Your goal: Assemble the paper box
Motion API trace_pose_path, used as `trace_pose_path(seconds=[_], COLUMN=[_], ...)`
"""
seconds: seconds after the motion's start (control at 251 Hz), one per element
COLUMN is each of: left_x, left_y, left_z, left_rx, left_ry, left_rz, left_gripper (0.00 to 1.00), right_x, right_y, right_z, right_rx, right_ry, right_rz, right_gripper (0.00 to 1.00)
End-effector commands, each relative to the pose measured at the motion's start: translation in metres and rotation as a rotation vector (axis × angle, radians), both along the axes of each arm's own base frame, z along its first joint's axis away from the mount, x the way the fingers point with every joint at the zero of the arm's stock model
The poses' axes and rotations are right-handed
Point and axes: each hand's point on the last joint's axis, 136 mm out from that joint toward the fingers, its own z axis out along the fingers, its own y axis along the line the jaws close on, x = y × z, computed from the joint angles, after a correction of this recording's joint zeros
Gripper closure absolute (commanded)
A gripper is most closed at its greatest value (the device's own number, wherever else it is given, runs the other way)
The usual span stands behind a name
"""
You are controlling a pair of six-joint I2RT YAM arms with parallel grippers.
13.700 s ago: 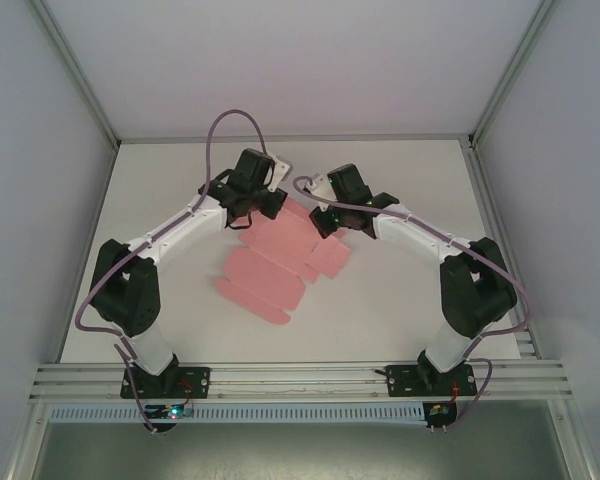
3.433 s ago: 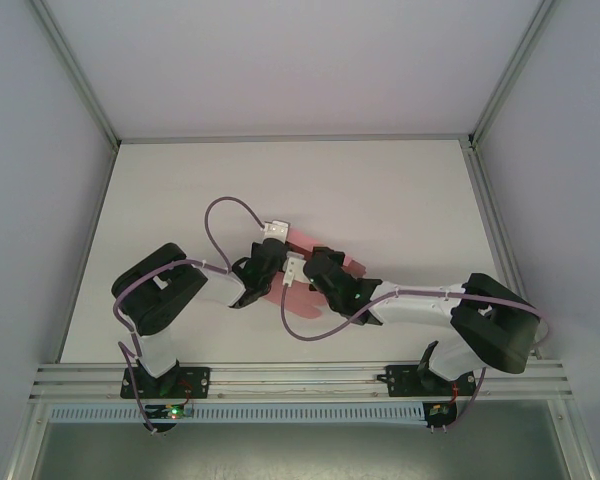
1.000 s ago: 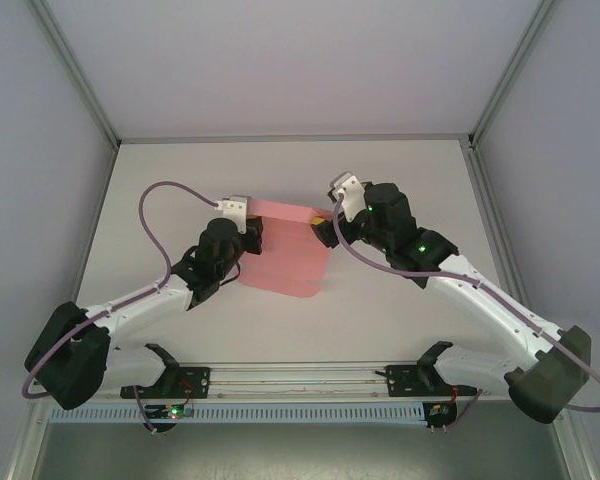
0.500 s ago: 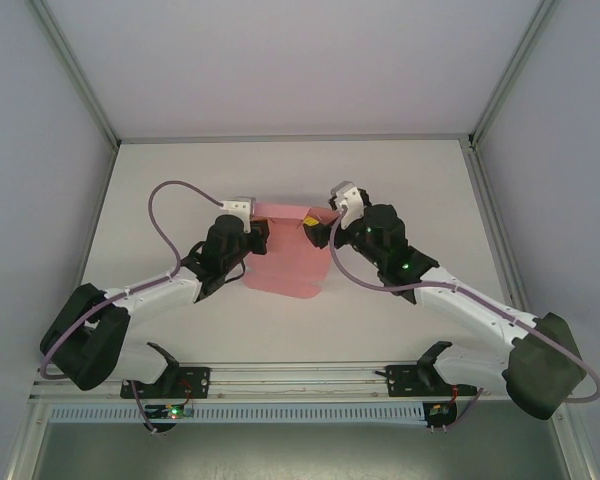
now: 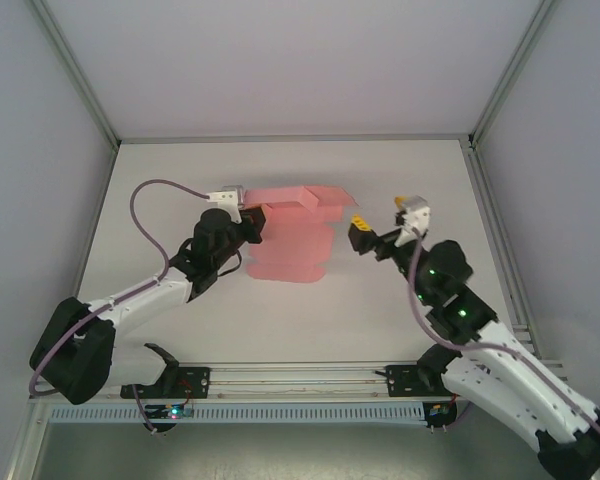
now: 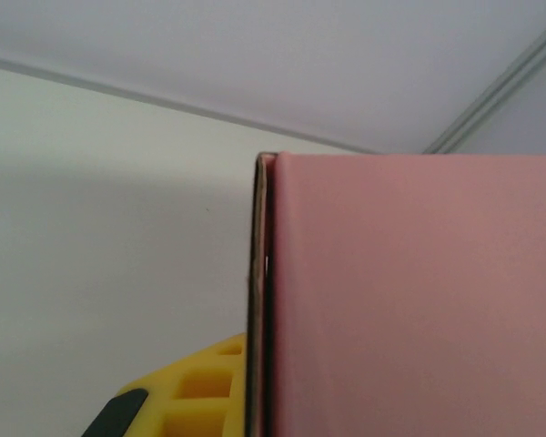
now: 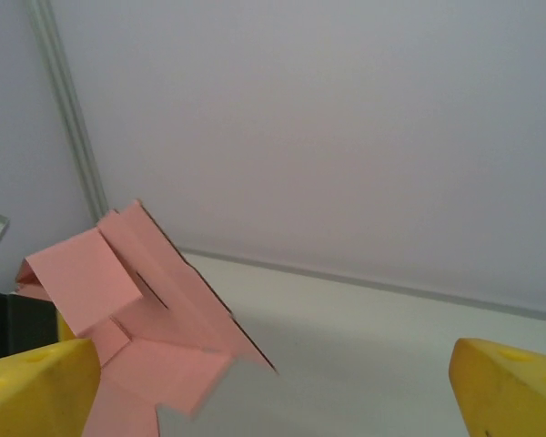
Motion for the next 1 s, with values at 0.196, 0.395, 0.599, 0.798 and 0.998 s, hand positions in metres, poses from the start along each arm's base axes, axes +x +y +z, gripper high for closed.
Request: trace_pose_path(seconds=[0.196,0.395,0.599,0.798,0.998], left_x=[0.01,0.008,0.005,0.003,0.002], left_y=[0.015,0.019,0.012,0.009,0.009], left_z=[-0.007,-0.008,-0.007,-0.004,-0.005], left_rx=[-0.151,-0.135,-0.149,-0.153,-0.151], left_ry=[0.047,0.051,0.044,0.046,0.042], left_rz=[0.03,0.041,-0.001,-0.022,-0.022], left_gripper=[1.0,1.0,1.0,1.0,1.0], right_x=[0.036,0.055,0.068,0.08,0.083], right_y=[-0.034,-0.005,0.025,0.052,0.089], right_z=[-0.1,-0.091,-0.081,-0.076,-0.08], right_rx=[0.254,0.303,0.252,0.253,0.151], right_ry=[0.427,0.387,0.364,0.35,0.341], right_rz=[-0.039,0.092,0.155,0.235,0.306], right_gripper=[0.02,0.02,0.02,0.02,0.02])
